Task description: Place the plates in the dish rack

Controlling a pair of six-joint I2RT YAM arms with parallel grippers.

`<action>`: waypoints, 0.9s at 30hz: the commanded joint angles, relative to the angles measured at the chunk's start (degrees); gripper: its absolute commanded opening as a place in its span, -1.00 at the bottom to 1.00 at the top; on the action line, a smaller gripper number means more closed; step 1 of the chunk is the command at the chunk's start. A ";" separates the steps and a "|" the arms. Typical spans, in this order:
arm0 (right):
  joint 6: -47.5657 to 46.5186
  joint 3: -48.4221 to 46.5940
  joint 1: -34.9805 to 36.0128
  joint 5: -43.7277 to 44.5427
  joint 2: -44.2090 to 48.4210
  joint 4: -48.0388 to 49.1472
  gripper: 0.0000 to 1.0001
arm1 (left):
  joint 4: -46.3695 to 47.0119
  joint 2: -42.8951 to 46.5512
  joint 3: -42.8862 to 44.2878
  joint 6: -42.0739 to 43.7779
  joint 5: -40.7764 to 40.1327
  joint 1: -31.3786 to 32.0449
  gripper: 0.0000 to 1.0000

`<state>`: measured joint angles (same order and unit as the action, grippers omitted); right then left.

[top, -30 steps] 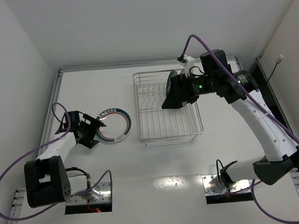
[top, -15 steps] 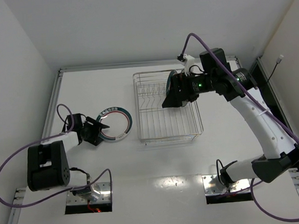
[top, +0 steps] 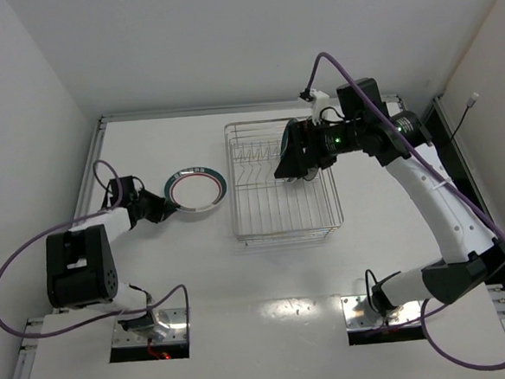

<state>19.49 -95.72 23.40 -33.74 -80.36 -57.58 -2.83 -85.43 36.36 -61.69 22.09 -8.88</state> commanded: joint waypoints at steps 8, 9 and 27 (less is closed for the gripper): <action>1.43 -0.61 -1.07 -4.67 -0.68 3.09 0.88 | -8.50 9.40 20.57 -4.67 -2.49 -1.22 -1.00; 1.43 -0.61 -1.07 -5.19 -1.37 3.70 0.88 | -10.42 10.10 21.55 -4.67 -3.10 -1.22 -1.00; 20.85 9.14 -2.74 -13.37 -9.81 30.51 0.99 | -8.50 26.72 17.78 -16.17 5.86 13.62 -1.00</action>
<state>35.57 -87.46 20.80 -44.88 -88.97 -35.33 -14.11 -60.75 53.30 -75.16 25.04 2.52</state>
